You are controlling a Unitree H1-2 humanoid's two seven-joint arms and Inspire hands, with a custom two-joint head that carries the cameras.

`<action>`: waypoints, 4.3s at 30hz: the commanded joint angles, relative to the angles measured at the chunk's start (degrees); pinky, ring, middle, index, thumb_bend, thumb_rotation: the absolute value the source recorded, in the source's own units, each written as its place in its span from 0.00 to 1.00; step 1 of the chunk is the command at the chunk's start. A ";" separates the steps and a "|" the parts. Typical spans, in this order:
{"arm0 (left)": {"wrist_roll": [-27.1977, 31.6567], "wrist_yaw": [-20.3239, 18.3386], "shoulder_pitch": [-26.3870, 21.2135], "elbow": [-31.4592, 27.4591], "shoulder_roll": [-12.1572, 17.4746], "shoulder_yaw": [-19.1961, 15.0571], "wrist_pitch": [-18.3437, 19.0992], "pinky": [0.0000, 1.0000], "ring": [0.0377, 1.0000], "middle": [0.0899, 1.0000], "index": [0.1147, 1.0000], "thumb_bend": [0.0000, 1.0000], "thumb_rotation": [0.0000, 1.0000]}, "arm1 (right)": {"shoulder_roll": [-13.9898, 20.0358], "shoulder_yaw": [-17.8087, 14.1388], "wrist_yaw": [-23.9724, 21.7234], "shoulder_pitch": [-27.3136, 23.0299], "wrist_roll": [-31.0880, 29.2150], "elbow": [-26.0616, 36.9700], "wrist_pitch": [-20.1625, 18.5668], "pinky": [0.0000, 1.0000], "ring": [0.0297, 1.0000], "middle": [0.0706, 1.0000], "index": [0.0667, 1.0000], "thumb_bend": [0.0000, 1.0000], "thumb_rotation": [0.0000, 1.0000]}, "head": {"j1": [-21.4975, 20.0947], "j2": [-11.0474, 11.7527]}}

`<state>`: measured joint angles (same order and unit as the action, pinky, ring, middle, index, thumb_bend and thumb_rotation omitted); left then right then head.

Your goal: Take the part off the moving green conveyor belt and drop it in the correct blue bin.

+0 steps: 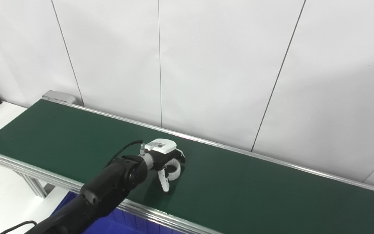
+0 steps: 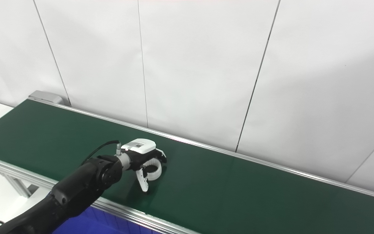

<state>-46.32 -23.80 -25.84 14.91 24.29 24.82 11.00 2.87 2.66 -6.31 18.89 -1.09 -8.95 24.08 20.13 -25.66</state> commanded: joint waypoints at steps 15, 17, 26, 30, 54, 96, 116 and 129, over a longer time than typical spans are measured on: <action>1.30 17.77 0.20 5.27 -0.87 -2.47 -10.97 0.54 0.47 0.48 0.43 0.54 0.00 | -0.08 -0.07 0.11 -0.38 0.12 2.27 2.83 0.80 0.84 0.86 0.98 0.18 1.00 | -0.23 -0.25; 0.96 20.18 0.14 6.99 -1.15 -2.10 -12.71 0.49 0.44 0.43 0.42 0.51 0.00 | 0.07 -0.06 -0.14 -0.38 -0.04 2.23 2.83 0.81 0.84 0.86 0.98 0.17 1.00 | -0.15 -0.29; 0.39 24.11 -0.01 9.11 -1.63 -1.25 -14.98 0.52 0.47 0.47 0.38 0.50 0.00 | 0.00 -0.25 0.08 -0.32 0.36 2.28 2.83 0.81 0.84 0.86 0.98 0.20 1.00 | -0.14 -0.36; 0.25 24.09 0.08 8.68 -1.69 -0.95 -14.60 0.55 0.47 0.48 0.38 0.50 0.00 | -0.05 -0.31 -0.10 -0.30 0.05 2.25 2.83 0.80 0.84 0.86 0.98 0.21 1.00 | -0.12 -0.39; 8.47 12.05 6.63 -13.39 -0.56 -8.85 -6.90 0.46 0.43 0.47 0.40 0.50 0.00 | 0.14 -0.17 -0.23 -1.83 0.28 0.30 2.84 0.79 0.82 0.85 0.96 0.18 1.00 | -2.95 -0.28; 17.44 -0.87 25.74 -47.76 -2.56 -15.83 12.42 0.38 0.41 0.46 0.41 0.50 0.00 | 4.05 -5.80 -2.14 -1.26 -5.08 7.31 2.13 0.67 0.73 0.77 0.88 0.65 0.81 | -7.14 -23.74; 11.45 -3.80 32.61 -38.08 0.80 -9.37 12.55 0.38 0.38 0.43 0.44 0.50 0.00 | 3.53 -5.71 -1.93 -0.18 -4.24 6.74 2.74 0.66 0.74 0.78 0.88 0.66 0.81 | -7.12 -20.86; 12.07 6.31 35.10 -23.54 -1.79 -8.07 3.11 0.36 0.37 0.43 0.47 0.50 0.00 | 3.72 -6.10 -2.06 -0.31 -3.88 6.33 2.77 0.66 0.73 0.78 0.88 0.66 0.82 | -6.99 -20.25</action>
<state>-33.87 -19.21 9.90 -8.43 21.99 16.65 16.64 6.46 -2.98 -8.27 18.79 -4.84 -3.71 24.08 13.18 -45.88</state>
